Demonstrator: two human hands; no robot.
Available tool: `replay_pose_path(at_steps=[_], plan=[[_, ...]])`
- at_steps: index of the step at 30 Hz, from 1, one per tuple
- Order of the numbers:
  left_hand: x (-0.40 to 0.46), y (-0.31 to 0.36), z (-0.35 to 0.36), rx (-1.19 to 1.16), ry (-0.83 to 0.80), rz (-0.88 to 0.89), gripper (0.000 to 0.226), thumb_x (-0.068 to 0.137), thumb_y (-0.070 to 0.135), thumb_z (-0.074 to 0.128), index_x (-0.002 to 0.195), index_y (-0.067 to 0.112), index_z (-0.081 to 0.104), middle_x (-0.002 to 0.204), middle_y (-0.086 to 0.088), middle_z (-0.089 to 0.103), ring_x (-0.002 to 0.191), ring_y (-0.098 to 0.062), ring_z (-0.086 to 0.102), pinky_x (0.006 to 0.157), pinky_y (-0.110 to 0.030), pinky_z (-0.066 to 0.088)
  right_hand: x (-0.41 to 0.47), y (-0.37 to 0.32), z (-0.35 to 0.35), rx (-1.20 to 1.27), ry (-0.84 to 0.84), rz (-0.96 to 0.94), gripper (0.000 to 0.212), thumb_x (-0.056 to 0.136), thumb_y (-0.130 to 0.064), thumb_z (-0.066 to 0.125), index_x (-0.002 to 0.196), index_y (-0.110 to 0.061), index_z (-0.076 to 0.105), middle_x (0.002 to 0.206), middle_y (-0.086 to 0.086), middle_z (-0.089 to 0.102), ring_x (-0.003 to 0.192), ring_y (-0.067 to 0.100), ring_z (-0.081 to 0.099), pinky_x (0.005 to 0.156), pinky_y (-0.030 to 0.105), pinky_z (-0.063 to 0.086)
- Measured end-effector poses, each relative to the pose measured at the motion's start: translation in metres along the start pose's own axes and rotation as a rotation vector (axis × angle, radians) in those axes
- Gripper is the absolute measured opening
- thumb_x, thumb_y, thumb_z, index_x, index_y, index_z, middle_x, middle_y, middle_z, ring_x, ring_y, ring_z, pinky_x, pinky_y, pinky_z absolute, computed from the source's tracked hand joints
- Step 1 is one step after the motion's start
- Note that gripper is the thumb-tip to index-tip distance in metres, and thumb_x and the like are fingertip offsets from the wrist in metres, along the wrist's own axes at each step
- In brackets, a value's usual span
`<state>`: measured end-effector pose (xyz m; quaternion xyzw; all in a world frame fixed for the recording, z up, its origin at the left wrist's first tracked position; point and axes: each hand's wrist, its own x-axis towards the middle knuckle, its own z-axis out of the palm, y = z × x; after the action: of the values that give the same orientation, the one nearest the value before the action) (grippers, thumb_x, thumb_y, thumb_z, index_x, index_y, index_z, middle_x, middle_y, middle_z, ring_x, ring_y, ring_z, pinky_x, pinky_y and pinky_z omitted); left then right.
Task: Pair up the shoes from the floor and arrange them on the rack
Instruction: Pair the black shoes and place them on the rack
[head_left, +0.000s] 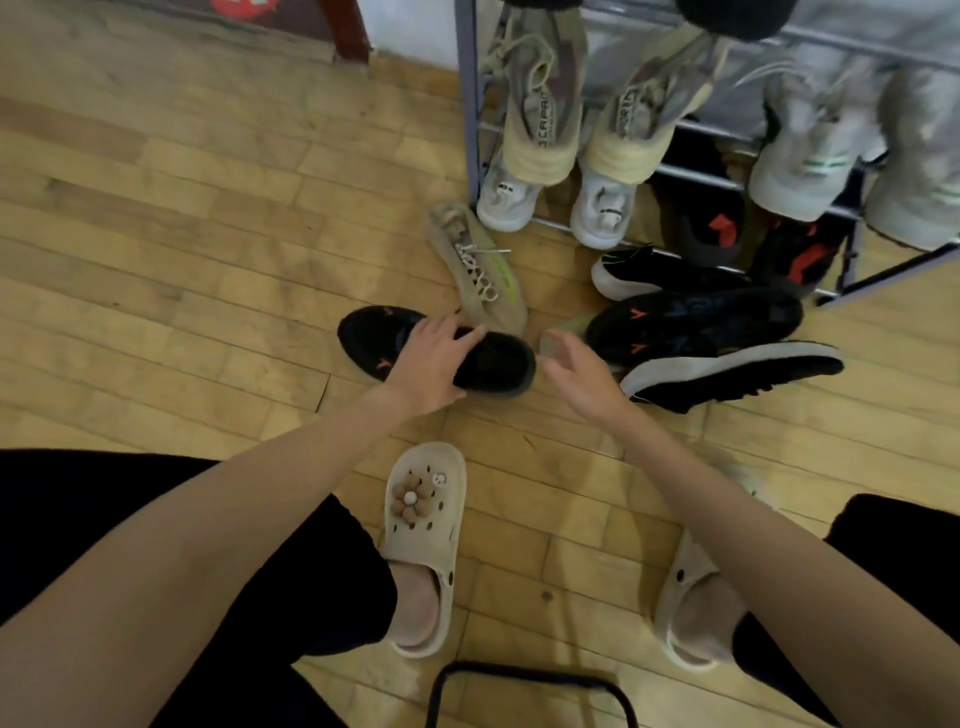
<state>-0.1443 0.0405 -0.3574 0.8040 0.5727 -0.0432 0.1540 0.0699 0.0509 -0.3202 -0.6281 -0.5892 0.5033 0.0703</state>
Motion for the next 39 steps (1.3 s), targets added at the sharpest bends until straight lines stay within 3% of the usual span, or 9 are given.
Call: replay_pose_path(at_steps=[6, 13, 17, 21, 25, 30, 33, 36, 39], plan=[[0.019, 0.062, -0.055, 0.039, 0.016, 0.292, 0.074, 0.077, 0.028, 0.073, 0.144, 0.021, 0.041, 0.132, -0.011, 0.051, 0.125, -0.029, 0.046, 0.110, -0.042, 0.028, -0.024, 0.008, -0.031, 0.226, 0.095, 0.121, 0.038, 0.101, -0.035, 0.040, 0.121, -0.008, 0.058, 0.122, 0.011, 0.059, 0.118, 0.028, 0.054, 0.101, 0.048, 0.045], [0.033, 0.133, -0.084, -0.081, 0.164, 0.385, 0.075, 0.071, 0.017, 0.073, 0.141, 0.022, 0.047, 0.134, -0.009, 0.053, 0.127, -0.028, 0.046, 0.109, -0.045, 0.032, -0.065, 0.029, -0.074, 0.298, 0.304, 0.026, 0.058, 0.102, -0.042, 0.033, 0.096, 0.005, 0.067, 0.097, 0.014, 0.069, 0.094, 0.024, 0.063, 0.089, 0.041, 0.048], [0.023, 0.161, -0.073, -0.413, 0.373, -0.139, 0.084, 0.075, 0.029, 0.074, 0.147, 0.016, 0.033, 0.146, -0.015, 0.037, 0.136, -0.032, 0.034, 0.111, -0.044, 0.031, -0.082, 0.052, -0.083, 0.379, 0.430, 0.073, 0.054, 0.104, -0.038, 0.030, 0.065, -0.007, 0.051, 0.069, 0.005, 0.053, 0.068, 0.016, 0.051, 0.071, 0.034, 0.037], [0.030, 0.187, -0.083, -1.259, -0.030, -0.692, 0.049, 0.088, 0.035, 0.055, 0.130, 0.010, 0.049, 0.132, -0.012, 0.055, 0.113, -0.029, 0.056, 0.087, -0.033, 0.050, -0.091, 0.058, -0.085, 0.424, 0.403, 0.060, 0.060, 0.105, -0.034, 0.028, 0.098, 0.017, 0.058, 0.088, 0.016, 0.061, 0.086, 0.025, 0.057, 0.076, 0.032, 0.041], [0.032, 0.192, -0.079, -1.466, -0.195, -0.769, 0.100, 0.056, 0.070, 0.073, 0.137, 0.019, 0.044, 0.128, -0.003, 0.060, 0.107, -0.025, 0.062, 0.083, -0.042, 0.056, -0.093, 0.059, -0.075, 0.388, 0.255, -0.003, 0.047, 0.104, -0.031, 0.035, 0.106, 0.011, 0.057, 0.108, 0.026, 0.064, 0.100, 0.031, 0.062, 0.089, 0.043, 0.049], [0.035, 0.173, -0.055, -1.505, 0.016, -0.825, 0.115, 0.043, 0.049, 0.089, 0.140, 0.017, 0.037, 0.131, -0.001, 0.057, 0.117, -0.022, 0.056, 0.099, -0.046, 0.049, -0.084, 0.060, -0.055, 0.380, 0.004, -0.007, 0.029, 0.104, -0.030, 0.035, 0.121, -0.007, 0.044, 0.092, -0.006, 0.056, 0.077, 0.005, 0.058, 0.054, 0.015, 0.051], [0.043, 0.156, -0.048, -1.439, 0.057, -0.838, 0.095, 0.051, 0.039, 0.086, 0.132, 0.010, 0.045, 0.124, -0.004, 0.060, 0.113, -0.022, 0.058, 0.097, -0.039, 0.050, -0.074, 0.066, -0.062, 0.189, -0.119, -0.089, 0.022, 0.105, -0.027, 0.033, 0.108, -0.018, 0.053, 0.086, -0.006, 0.059, 0.075, 0.008, 0.059, 0.063, 0.022, 0.048], [0.049, 0.146, -0.047, -1.359, 0.069, -0.889, 0.057, 0.072, 0.024, 0.077, 0.121, 0.006, 0.055, 0.115, -0.005, 0.063, 0.109, -0.022, 0.060, 0.091, -0.033, 0.050, -0.052, 0.084, -0.086, -0.144, -0.024, -0.176, 0.024, 0.102, -0.020, 0.041, 0.088, -0.014, 0.061, 0.086, 0.000, 0.058, 0.080, 0.014, 0.055, 0.074, 0.033, 0.042], [0.051, 0.143, -0.048, -1.365, 0.068, -0.875, 0.034, 0.083, 0.012, 0.069, 0.115, 0.005, 0.060, 0.108, -0.008, 0.066, 0.104, -0.022, 0.062, 0.086, -0.031, 0.051, -0.025, 0.098, -0.111, -0.367, 0.204, -0.128, 0.025, 0.096, -0.013, 0.048, 0.118, -0.009, 0.058, 0.116, 0.011, 0.052, 0.107, 0.025, 0.049, 0.095, 0.038, 0.040]])
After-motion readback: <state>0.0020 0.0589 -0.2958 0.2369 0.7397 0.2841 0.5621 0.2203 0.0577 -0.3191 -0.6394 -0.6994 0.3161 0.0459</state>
